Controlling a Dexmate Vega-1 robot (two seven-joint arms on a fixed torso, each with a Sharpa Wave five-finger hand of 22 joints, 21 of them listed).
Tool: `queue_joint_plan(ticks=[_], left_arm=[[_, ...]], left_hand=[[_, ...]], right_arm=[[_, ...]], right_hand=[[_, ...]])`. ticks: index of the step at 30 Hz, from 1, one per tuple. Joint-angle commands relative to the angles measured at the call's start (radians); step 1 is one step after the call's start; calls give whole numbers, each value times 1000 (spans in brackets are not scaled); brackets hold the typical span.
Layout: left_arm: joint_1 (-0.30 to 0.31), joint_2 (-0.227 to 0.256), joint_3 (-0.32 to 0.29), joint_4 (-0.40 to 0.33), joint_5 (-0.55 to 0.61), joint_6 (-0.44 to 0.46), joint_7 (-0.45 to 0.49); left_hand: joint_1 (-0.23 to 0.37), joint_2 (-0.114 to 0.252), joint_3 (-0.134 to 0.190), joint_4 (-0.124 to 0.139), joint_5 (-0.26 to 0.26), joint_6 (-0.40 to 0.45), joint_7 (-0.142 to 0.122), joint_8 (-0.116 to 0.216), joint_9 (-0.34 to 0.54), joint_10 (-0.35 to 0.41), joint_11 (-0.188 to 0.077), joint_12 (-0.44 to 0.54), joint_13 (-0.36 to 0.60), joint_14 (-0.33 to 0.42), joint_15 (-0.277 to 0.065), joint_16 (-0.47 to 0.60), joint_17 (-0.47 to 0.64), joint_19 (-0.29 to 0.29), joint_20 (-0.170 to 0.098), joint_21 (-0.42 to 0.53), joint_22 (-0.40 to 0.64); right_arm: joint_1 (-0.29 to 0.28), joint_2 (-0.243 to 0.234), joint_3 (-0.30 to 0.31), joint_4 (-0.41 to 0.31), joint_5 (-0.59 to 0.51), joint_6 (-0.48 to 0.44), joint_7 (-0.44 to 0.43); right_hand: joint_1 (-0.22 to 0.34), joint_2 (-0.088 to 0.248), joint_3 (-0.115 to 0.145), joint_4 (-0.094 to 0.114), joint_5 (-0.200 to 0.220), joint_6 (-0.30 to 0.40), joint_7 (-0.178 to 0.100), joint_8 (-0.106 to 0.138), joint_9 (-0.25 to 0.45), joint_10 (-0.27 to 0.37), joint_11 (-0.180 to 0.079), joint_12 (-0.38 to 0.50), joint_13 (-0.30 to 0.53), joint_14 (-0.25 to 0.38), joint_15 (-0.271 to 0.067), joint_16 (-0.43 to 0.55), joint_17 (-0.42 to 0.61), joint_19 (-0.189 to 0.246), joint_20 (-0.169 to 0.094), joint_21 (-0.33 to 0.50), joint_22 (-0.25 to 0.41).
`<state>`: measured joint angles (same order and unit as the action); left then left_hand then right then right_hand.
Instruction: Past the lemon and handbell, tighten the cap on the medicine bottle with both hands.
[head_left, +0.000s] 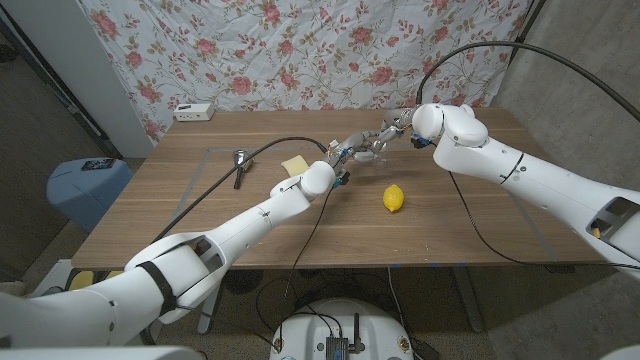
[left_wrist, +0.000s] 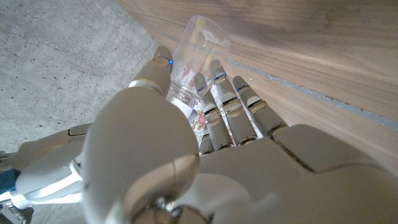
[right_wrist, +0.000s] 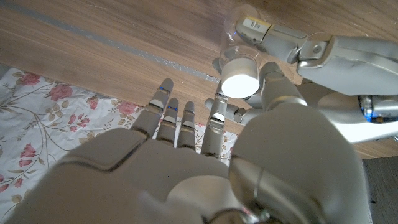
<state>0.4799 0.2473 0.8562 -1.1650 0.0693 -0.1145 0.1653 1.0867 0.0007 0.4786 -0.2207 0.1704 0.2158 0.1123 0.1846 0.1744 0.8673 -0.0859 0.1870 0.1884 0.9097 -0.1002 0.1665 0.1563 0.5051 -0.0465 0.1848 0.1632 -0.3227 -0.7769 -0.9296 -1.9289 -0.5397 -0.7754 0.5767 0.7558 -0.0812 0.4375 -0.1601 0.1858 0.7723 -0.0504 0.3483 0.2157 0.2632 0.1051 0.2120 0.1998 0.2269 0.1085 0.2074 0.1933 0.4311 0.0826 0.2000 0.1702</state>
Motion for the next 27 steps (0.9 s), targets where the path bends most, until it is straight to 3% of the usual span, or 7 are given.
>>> queue_joint_plan(ticks=[1, 17, 27], left_arm=[[11, 8, -2, -21, 1, 7, 4], [20, 14, -4, -35, 2, 6, 3], [20, 15, -6, -37, 2, 6, 1]], left_hand=[[1, 9, 68, 64, 6, 3, -5, 3, 2, 58, -56, 7, 3, 34, -73, 5, 2, -1, -15, -1, 1], [0, 7, 69, 64, 6, 2, -9, 2, 2, 56, -55, 7, 3, 33, -71, 5, 3, -2, -14, -1, 1], [-1, 7, 69, 64, 6, 3, -12, 2, 2, 54, -57, 6, 3, 34, -70, 6, 3, -2, -15, -1, 1]], right_arm=[[-24, -9, 11, -20, 0, -13, -32], [-49, -8, 21, -32, 6, -35, -77], [-48, -4, 14, -25, 15, -45, -87]], right_hand=[[0, -4, 9, 4, -6, 21, 0, 7, 3, 19, -5, 10, 3, 20, -9, 8, 2, 15, -5, 8, 2], [-21, 11, 5, 18, -8, 91, 0, 20, -3, 62, -27, 17, 1, 59, -42, 18, 3, 43, -19, 11, 2], [-47, 16, -4, 29, -10, 121, 14, 22, -7, 81, -31, 17, -1, 70, -52, 20, 5, 54, -26, 11, 3]])
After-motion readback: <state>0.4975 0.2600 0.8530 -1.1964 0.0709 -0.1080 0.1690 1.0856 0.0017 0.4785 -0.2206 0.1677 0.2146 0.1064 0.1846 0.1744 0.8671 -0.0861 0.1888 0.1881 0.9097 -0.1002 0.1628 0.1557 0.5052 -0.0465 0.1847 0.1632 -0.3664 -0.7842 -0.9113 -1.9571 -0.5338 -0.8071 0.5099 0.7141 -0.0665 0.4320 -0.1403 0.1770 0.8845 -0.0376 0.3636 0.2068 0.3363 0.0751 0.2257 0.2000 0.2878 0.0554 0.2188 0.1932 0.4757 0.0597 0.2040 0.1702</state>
